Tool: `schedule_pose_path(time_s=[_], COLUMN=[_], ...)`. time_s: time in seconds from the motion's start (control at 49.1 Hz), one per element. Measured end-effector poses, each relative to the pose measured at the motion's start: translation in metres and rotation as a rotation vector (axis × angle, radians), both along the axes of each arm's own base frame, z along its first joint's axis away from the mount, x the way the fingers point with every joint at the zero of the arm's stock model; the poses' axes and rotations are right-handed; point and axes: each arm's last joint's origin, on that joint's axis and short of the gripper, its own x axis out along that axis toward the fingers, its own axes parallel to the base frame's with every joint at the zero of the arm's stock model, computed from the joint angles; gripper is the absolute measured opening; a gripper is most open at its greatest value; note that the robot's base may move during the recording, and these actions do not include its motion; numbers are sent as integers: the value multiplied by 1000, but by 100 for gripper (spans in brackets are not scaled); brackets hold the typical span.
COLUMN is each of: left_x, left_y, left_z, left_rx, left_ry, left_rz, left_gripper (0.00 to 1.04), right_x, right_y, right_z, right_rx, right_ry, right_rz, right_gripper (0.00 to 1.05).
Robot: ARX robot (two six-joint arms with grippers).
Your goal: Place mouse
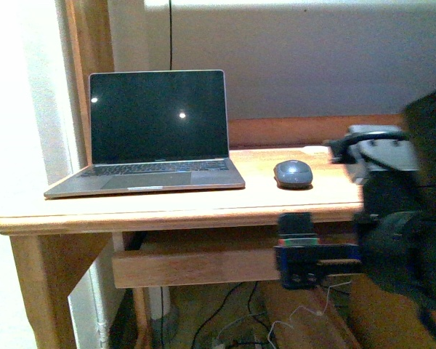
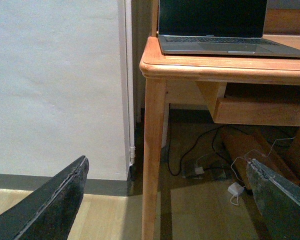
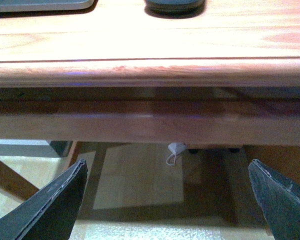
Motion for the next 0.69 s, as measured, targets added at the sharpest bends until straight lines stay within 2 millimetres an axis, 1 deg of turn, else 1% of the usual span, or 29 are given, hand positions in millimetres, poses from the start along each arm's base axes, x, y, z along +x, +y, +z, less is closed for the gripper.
schedule_pose_path(time_s=[0.041, 0.061, 0.081, 0.102, 0.122, 0.183, 0.244, 0.285, 0.366, 0.488, 0.529, 0.57, 0.692], left_x=[0, 0, 0, 0, 0, 0, 0, 0, 0, 0, 0, 0, 0], left_y=[0, 0, 0, 0, 0, 0, 0, 0, 0, 0, 0, 0, 0], left_z=[0, 0, 0, 0, 0, 0, 0, 0, 0, 0, 0, 0, 0], left_rx=[0, 0, 0, 0, 0, 0, 0, 0, 0, 0, 0, 0, 0], left_ry=[0, 0, 0, 0, 0, 0, 0, 0, 0, 0, 0, 0, 0], left_rz=[0, 0, 0, 0, 0, 0, 0, 0, 0, 0, 0, 0, 0], left_gripper=[97, 97, 97, 97, 97, 97, 97, 97, 97, 97, 97, 97, 97], right_x=[-19, -33, -42, -47, -55, -90, -113, -133, -160, -183, -194, -198, -200], right_y=[-10, -17, -23, -25, -30, -47, -56, -64, -74, -82, -84, -86, -87], right_z=[3, 3, 2, 2, 1, -5, -11, -18, -29, -41, -46, -49, -57], right_rx=[15, 14, 15, 20, 29, 30, 43, 37, 47, 49, 57, 63, 69], right_ry=[3, -6, -11, -12, -11, -14, -10, -15, -19, -28, -35, -40, -45], right_rz=[-5, -22, -35, -41, -47, -99, -122, -155, -206, -269, -288, -296, -311], right_gripper=[97, 97, 97, 97, 97, 97, 97, 97, 97, 97, 97, 97, 97])
